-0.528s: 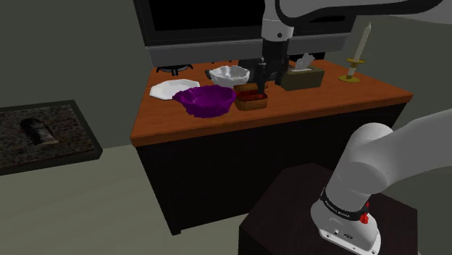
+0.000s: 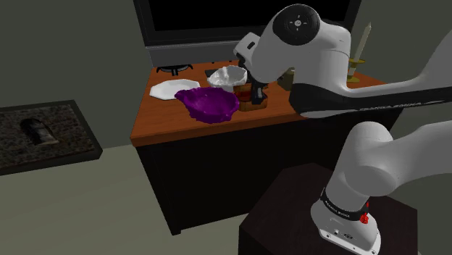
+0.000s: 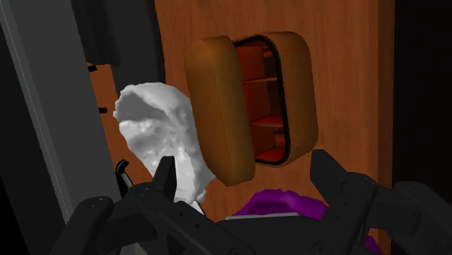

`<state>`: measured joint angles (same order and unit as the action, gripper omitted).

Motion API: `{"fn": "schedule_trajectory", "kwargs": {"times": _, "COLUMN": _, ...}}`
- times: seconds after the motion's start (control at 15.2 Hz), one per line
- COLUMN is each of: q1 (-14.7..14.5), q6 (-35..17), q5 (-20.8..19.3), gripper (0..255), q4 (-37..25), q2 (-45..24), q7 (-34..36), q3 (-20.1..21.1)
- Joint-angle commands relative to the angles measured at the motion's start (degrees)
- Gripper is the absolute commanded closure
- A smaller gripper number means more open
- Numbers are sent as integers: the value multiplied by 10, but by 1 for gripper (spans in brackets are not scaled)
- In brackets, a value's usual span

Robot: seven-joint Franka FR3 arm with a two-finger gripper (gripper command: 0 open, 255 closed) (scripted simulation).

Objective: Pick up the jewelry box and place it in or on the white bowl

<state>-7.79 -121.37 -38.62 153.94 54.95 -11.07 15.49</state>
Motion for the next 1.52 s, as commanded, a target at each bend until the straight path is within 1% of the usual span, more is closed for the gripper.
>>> {"fn": "schedule_trajectory", "kwargs": {"times": 0.0, "q1": -2, "q6": -49, "q5": -52, "gripper": 0, "q4": 30, "q2": 11, "q7": -14, "q3": 6}}
{"fn": "schedule_trajectory", "kwargs": {"times": 0.4, "q1": 27, "q6": -100, "q5": -88, "gripper": 0, "q4": 40, "q2": -19, "q7": 3, "q3": -11}}
{"fn": "schedule_trajectory", "kwargs": {"times": 0.92, "q1": 27, "q6": -100, "q5": -88, "gripper": 0, "q4": 39, "q2": -19, "q7": 3, "q3": -11}}
{"fn": "schedule_trajectory", "kwargs": {"times": 0.99, "q1": 27, "q6": -100, "q5": -88, "gripper": 255, "q4": 39, "q2": -19, "q7": 3, "q3": -11}}
{"fn": "schedule_trajectory", "kwargs": {"times": 1.45, "q1": 27, "q6": -100, "q5": -88, "gripper": 255, "q4": 39, "q2": -19, "q7": 3, "q3": -11}}
